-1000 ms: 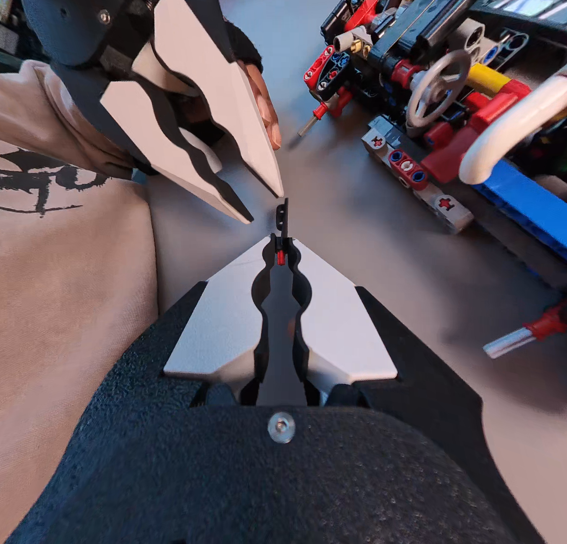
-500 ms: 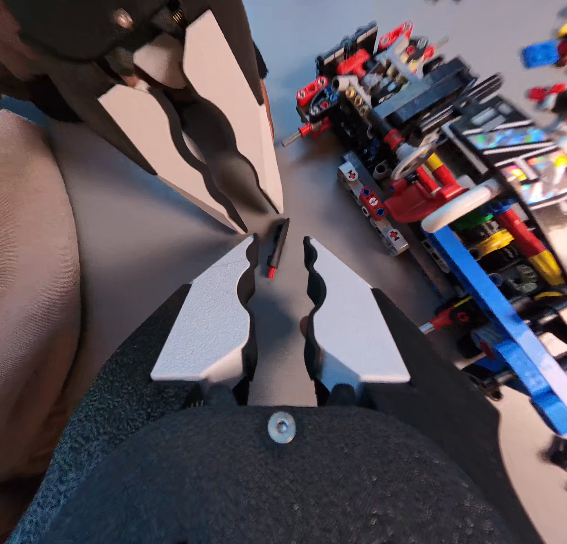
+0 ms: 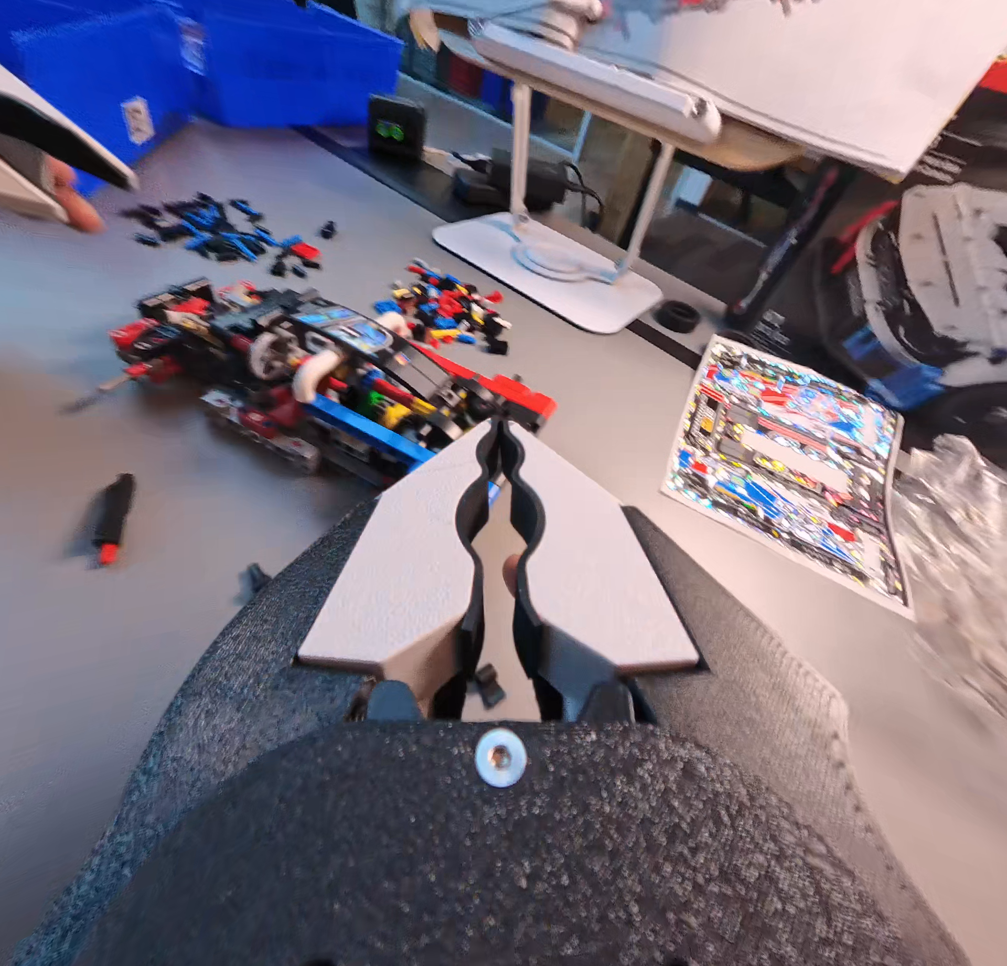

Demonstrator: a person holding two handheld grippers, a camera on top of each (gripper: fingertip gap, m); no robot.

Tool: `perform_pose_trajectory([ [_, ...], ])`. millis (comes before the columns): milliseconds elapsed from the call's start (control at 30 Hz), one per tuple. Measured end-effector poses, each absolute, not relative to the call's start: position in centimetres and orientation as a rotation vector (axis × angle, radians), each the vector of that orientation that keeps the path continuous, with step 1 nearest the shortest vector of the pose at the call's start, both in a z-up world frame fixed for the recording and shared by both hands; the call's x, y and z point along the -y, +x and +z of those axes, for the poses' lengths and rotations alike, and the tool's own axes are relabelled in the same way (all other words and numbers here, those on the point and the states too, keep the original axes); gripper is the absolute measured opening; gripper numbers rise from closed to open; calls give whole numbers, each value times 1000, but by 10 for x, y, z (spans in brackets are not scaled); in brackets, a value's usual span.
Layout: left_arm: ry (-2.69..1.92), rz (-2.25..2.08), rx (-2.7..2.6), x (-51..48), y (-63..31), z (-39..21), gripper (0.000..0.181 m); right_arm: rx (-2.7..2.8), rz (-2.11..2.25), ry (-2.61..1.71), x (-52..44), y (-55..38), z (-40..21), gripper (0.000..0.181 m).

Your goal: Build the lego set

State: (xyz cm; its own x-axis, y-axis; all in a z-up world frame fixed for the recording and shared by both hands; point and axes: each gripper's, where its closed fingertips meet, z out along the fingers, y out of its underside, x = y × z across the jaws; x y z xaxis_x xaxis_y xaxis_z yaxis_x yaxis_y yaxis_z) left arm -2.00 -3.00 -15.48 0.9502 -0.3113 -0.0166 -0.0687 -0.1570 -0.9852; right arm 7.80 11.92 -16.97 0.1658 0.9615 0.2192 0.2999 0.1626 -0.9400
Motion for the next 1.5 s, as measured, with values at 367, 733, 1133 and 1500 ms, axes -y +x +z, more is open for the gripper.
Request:
perform_pose_trajectory([
  [367,-1896,31,-136,50,-106,-182,30,1589,730,-1535,-122,94,-217,18],
  [733,-1909,-1,-317,48,-74,-191,24,2178,760,-1364,-31,98,-255,23],
  [1133,-1907,-204,-896,45,44,-218,19,2101,1129,-1316,1,87,-225,5],
  [1500,-2200,-272,-958,37,61,-256,5,2110,1068,-1259,6,88,-228,6],
])
